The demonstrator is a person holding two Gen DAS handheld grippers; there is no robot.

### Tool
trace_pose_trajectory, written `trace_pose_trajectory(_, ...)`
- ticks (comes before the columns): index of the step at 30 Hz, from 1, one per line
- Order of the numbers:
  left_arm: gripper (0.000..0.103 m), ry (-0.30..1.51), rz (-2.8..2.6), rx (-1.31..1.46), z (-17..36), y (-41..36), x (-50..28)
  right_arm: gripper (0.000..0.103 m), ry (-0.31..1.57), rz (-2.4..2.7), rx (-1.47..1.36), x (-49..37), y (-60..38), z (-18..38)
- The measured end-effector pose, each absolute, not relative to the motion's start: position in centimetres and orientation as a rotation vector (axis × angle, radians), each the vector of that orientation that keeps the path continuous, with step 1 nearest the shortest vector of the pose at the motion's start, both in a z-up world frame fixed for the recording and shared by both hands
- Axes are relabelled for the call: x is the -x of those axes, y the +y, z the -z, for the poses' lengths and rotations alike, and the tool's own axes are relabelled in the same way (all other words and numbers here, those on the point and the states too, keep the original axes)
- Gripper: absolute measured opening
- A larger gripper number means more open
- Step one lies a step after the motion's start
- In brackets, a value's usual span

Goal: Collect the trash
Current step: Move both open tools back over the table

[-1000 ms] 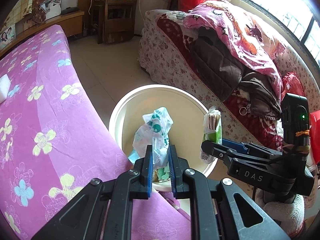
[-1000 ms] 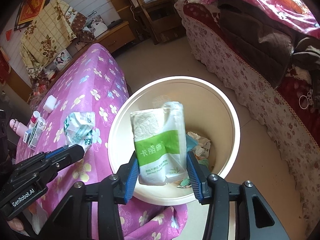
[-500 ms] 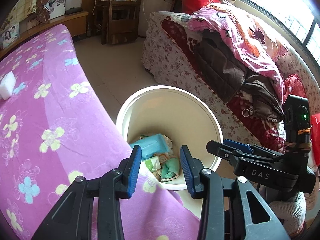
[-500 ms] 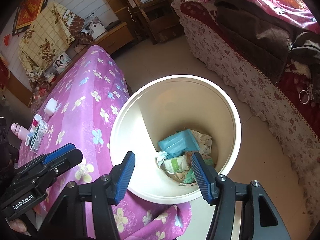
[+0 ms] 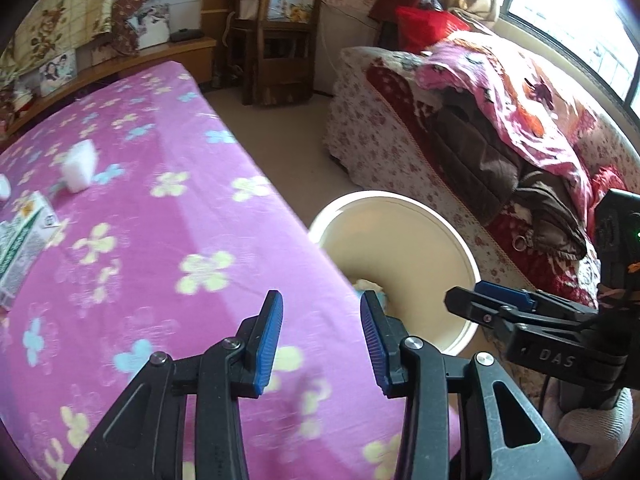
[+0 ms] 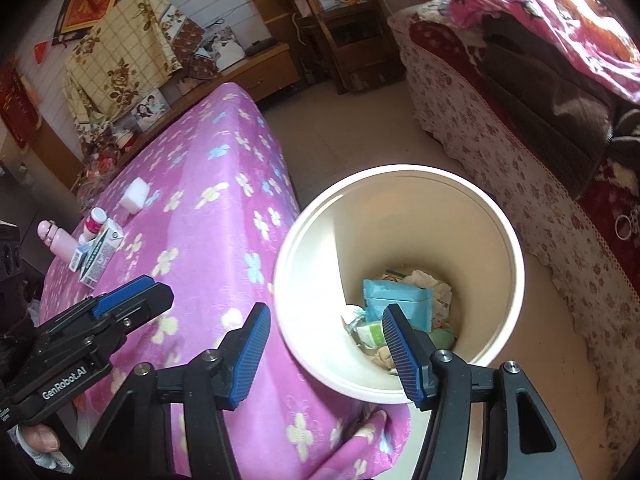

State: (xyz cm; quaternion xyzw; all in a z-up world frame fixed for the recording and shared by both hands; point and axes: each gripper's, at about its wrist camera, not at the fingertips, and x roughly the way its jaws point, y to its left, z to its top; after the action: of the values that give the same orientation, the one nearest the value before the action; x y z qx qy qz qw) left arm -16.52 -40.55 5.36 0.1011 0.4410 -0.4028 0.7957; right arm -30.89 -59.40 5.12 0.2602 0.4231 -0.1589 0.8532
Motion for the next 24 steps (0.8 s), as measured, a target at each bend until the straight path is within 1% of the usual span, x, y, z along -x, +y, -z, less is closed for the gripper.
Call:
trace_pose_trajectory(3, 0.042, 0.938, 0.826, -0.203, -5.7, -38.5, 15.5, 0.065, 0.885, 0.305, -0.532, 29.7, -57.9, -5.6)
trace_pose_trajectory(9, 0.047, 0.919, 0.750, -0.171, -6.4, -34.2, 13.6, 0.066, 0.897, 0.231, -0.494, 26.9, -54.3, -5.9)
trace_pose_trajectory(18, 0.047, 0.920, 0.601, -0.096, -6.9, -25.8, 9.4, 0.066, 0.932, 0.111, -0.419, 21.9, -48.4, -6.2)
trace_pose_trajectory(20, 0.050, 0.928, 0.564, -0.058, -7.2, -23.5, 7.8, 0.067, 0.941, 0.088, -0.400, 20.9, -47.2, -6.2)
trace_pose_trajectory(22, 0.060, 0.928, 0.531, -0.022, -7.6, -21.5, 6.5, 0.067, 0.947, 0.064, -0.390, 19.8, -46.0, -6.2)
trace_pose_trajectory(24, 0.061, 0.915, 0.486, 0.004, -8.1, -19.4, 4.9, 0.067, 0.954, 0.039, -0.378, 18.8, -44.8, -6.2)
